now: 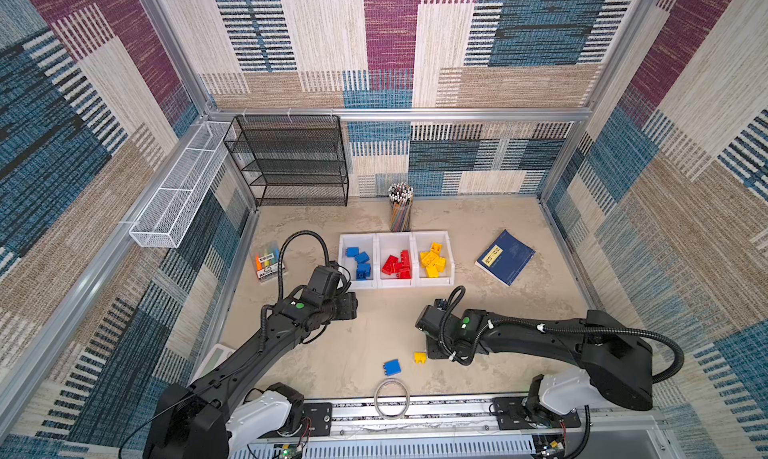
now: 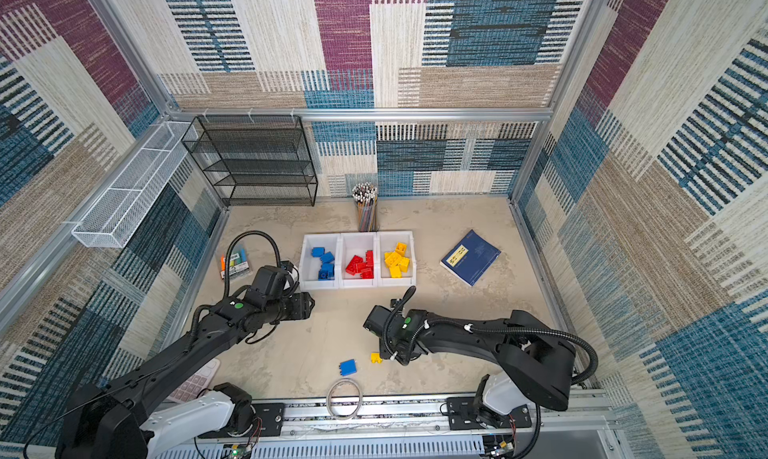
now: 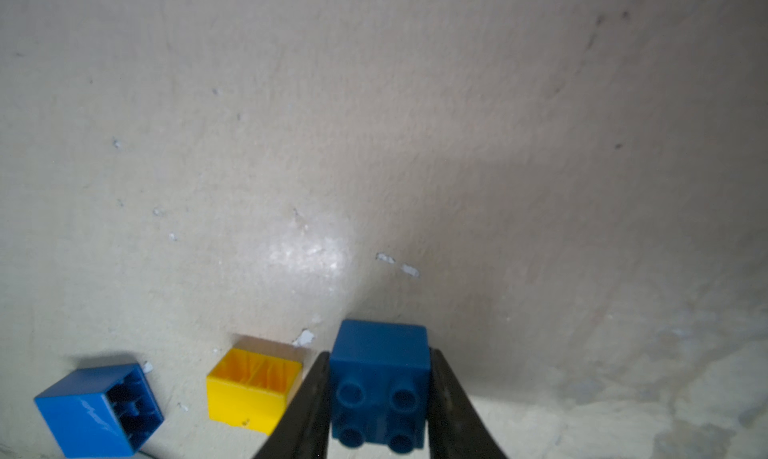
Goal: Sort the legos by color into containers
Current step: 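Reach the right gripper across and drop the blue brick into the blue compartment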
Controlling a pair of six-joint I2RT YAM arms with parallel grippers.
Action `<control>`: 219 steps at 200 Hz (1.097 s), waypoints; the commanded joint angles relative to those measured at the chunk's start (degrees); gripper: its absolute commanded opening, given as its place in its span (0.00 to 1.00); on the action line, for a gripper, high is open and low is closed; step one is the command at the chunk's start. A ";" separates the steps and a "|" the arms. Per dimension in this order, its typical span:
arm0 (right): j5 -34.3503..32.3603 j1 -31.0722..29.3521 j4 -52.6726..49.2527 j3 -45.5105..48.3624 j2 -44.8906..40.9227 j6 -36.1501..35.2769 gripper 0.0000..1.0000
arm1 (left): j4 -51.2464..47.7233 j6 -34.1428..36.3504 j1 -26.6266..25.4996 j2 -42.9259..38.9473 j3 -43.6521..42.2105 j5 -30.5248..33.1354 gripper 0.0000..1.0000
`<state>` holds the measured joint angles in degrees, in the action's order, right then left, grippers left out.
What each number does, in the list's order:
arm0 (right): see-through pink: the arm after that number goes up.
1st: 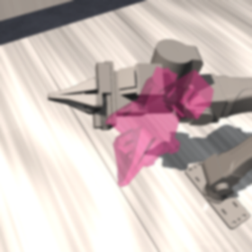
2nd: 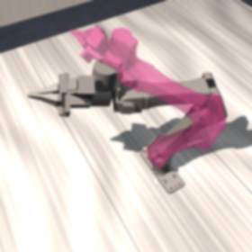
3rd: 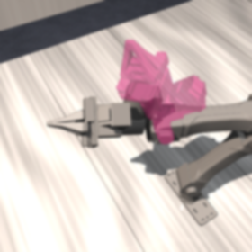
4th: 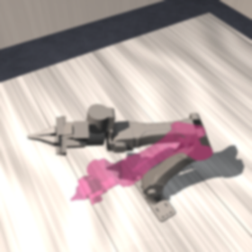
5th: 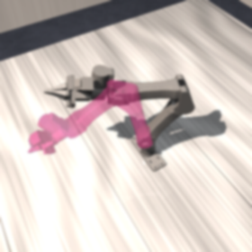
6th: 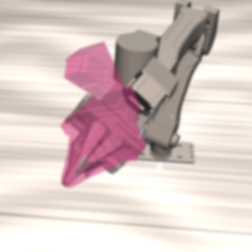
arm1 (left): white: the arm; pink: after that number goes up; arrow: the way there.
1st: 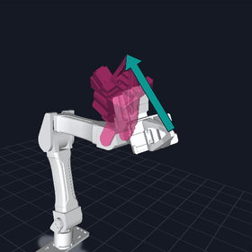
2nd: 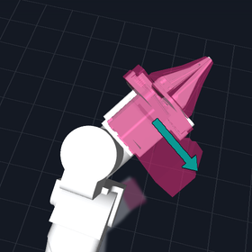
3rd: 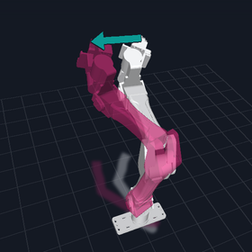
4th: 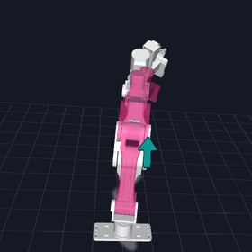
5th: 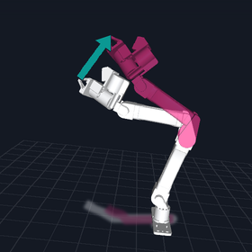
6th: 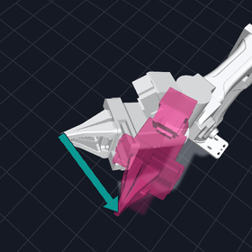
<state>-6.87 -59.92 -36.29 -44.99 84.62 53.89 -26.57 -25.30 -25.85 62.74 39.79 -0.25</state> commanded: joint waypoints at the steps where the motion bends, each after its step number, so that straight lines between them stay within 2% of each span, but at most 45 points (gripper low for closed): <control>1: -0.96 -0.10 0.18 -1.67 0.04 -1.68 0.34 | -0.89 -1.47 0.09 -1.29 -0.80 0.77 0.68; 18: -2.70 0.34 0.15 -4.67 -0.16 -4.39 0.33 | -1.85 -2.53 0.10 -3.10 -1.67 1.41 0.68; 49: -3.67 4.71 2.37 -17.63 4.11 -16.89 0.33 | -4.97 -4.81 0.18 -7.68 -2.98 3.34 0.68; 80: -1.01 9.71 4.67 -35.52 15.24 -28.92 0.33 | -7.08 -7.73 0.23 -13.29 -5.80 2.54 0.68; 103: -0.63 11.09 4.48 -48.96 24.74 -34.82 0.32 | -10.08 -9.29 0.19 -17.63 -7.26 2.89 0.68; 126: 0.80 12.20 4.27 -58.02 32.75 -36.53 0.32 | -12.21 -10.77 0.25 -21.44 -8.11 4.21 0.69; 162: 2.19 12.72 2.57 -68.16 42.22 -37.93 0.33 | -11.28 -12.42 0.22 -23.95 -9.72 2.28 0.69; 207: 3.79 12.82 0.77 -75.75 48.64 -38.23 0.35 | -10.52 -12.75 0.18 -23.11 -10.52 0.25 0.69; 219: 3.80 12.81 -0.29 -77.63 49.79 -38.33 0.39 | -10.60 -12.62 0.23 -23.26 -10.52 0.17 0.69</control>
<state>-4.21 -47.07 -35.29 -119.57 132.84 16.45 -37.30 -36.64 -25.67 39.46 29.34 1.04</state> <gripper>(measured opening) 0.357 0.690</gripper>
